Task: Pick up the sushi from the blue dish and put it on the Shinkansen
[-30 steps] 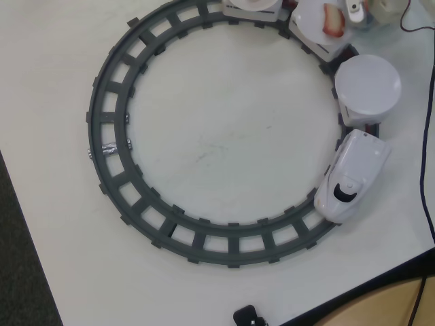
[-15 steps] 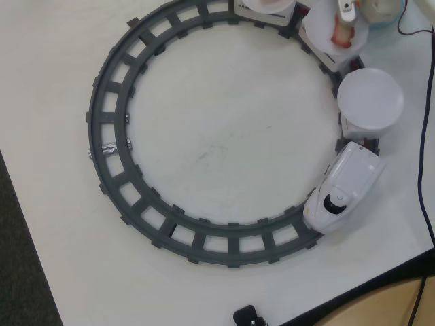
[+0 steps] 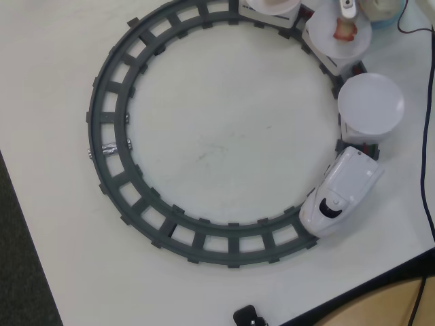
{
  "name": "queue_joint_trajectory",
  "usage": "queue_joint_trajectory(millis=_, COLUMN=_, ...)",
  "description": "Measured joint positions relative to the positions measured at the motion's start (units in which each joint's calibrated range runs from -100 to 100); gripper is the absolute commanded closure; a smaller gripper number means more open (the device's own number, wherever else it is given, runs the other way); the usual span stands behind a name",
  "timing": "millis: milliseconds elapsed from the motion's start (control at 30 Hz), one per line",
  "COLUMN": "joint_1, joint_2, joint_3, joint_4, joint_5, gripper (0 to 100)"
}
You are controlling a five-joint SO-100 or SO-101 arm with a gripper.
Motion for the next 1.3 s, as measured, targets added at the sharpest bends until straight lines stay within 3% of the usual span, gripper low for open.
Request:
queue_joint_trajectory(millis=233, joint_1=1.2, joint_2=-2.7, joint_3=-9.7, joint_4=10.4, joint_5=0.1, gripper=98)
queue_joint_trajectory(millis=600, joint_1=-1.3, joint_2=-12.1, joint_3=-2.4, joint_4=11.1, joint_5=0.2, gripper=98)
queue_joint_trajectory(millis=800, joint_1=-8.8, joint_2=-16.6, joint_3=-1.1, joint_4=11.1, joint_5=0.2, gripper=98)
queue_joint_trajectory(millis=1100, joint_1=-31.9, joint_2=-23.9, joint_3=12.8, joint_4=11.1, joint_5=5.6, gripper=98)
queue_joint_trajectory(millis=1300, joint_1=-39.1, joint_2=-30.7, joint_3=21.1, joint_4=11.1, joint_5=8.0, gripper=98)
